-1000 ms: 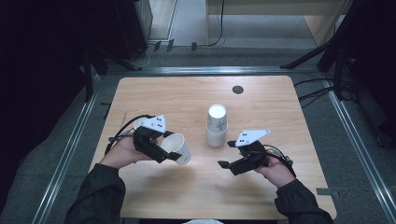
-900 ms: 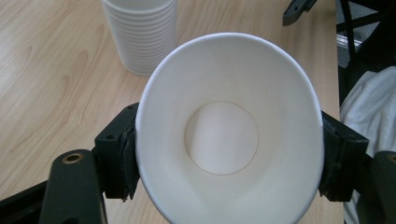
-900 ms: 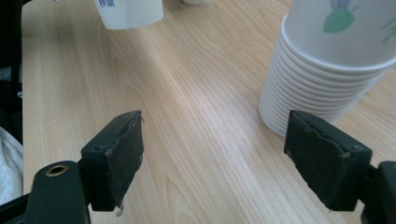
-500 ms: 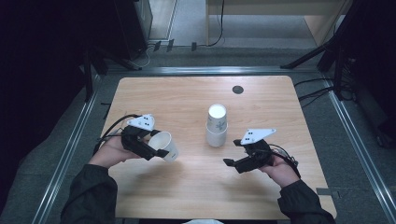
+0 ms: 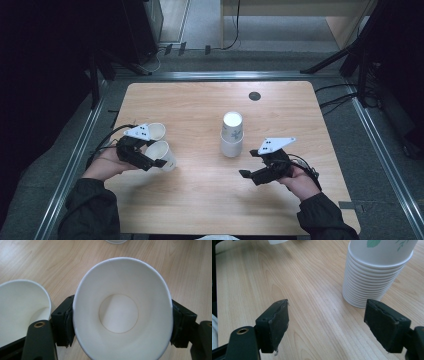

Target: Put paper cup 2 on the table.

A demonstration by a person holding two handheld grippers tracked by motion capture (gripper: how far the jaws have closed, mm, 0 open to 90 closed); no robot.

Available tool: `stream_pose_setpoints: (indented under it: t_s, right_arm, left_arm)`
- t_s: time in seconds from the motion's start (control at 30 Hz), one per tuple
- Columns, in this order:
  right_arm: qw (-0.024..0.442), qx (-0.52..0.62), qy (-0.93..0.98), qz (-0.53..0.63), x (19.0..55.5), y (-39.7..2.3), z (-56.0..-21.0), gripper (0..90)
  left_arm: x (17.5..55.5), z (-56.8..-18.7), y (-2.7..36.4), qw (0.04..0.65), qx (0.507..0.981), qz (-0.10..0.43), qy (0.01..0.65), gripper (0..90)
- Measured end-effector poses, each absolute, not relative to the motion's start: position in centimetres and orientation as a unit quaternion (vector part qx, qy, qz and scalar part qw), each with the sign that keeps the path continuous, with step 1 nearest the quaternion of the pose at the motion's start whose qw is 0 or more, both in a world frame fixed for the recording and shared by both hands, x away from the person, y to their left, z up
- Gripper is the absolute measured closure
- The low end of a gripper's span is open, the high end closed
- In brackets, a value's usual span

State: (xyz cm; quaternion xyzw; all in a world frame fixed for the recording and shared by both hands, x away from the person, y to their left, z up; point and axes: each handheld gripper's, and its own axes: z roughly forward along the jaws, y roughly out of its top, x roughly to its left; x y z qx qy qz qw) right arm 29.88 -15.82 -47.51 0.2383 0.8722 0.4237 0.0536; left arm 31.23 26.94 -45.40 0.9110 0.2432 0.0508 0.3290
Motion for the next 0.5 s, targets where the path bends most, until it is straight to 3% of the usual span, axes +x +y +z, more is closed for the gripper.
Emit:
stream_pose_setpoints:
  t_s: [0.5]
  right_arm:
    - [0.059, 0.237, 0.877, 0.413, 30.0, -15.7, -47.8, 20.5]
  left_arm:
    - [31.6, -47.0, 28.3, 0.296, 0.915, 0.061, 0.268, 24.1]
